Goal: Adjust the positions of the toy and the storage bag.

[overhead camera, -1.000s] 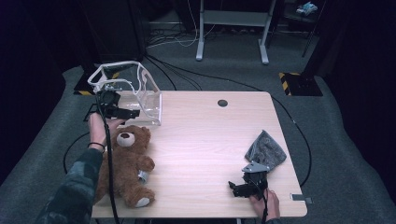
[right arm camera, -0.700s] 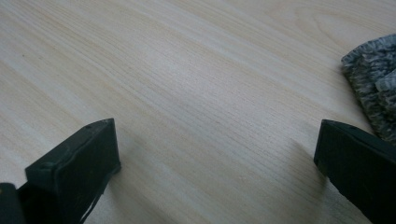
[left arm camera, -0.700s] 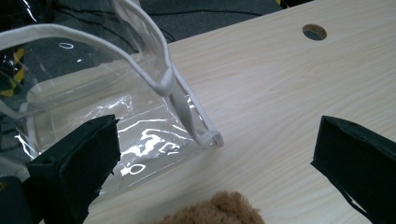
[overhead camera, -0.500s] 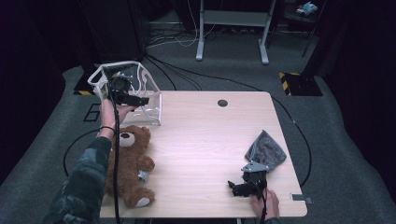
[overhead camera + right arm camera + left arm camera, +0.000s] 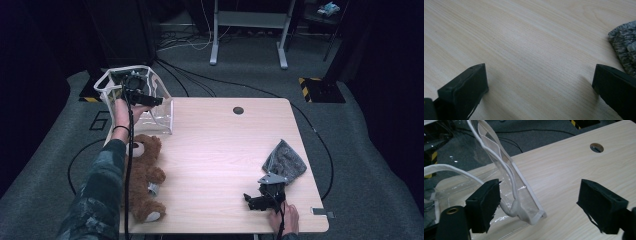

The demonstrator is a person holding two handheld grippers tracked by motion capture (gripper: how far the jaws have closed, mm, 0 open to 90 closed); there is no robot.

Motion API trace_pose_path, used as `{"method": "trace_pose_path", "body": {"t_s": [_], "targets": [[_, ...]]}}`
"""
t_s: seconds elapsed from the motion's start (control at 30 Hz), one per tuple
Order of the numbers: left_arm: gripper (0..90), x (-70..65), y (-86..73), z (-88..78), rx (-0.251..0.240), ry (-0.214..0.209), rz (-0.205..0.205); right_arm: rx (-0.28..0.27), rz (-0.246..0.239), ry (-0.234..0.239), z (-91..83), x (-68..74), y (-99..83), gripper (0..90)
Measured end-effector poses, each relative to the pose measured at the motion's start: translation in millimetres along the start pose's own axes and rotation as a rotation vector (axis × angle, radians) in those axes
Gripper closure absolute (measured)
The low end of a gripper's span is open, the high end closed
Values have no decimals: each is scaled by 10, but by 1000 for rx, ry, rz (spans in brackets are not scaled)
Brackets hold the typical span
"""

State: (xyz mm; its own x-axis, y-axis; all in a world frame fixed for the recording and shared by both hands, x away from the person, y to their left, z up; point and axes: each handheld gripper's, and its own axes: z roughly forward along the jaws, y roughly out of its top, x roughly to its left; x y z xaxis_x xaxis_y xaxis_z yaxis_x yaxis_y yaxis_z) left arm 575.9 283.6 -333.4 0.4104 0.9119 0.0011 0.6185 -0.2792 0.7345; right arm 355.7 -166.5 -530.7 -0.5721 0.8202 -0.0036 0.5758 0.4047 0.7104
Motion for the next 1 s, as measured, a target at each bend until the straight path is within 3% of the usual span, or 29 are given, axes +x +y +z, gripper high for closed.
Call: {"method": "trace_pose_path", "body": {"t_s": [0.07,0.43,0.5,0.53,0.6,0.73,1.0], "targets": [[200,21,11,26,15,8,2,0,0,0,0,0,0,0],[503,22,26,180,98,101,40,0,0,0,0,0,0,0],[600,12,3,212,93,103,25,0,0,0,0,0,0,0],[639,17,-4,211,101,119,48,0,0,0,0,0,0,0],[714,21,-21,209,94,121,45,0,0,0,0,0,0,0],[825,34,-36,195,75,131,28,0,0,0,-1,-1,0,0],[843,-12,-18,227,63,92,64,0,0,-4,1,0,0,0]]}}
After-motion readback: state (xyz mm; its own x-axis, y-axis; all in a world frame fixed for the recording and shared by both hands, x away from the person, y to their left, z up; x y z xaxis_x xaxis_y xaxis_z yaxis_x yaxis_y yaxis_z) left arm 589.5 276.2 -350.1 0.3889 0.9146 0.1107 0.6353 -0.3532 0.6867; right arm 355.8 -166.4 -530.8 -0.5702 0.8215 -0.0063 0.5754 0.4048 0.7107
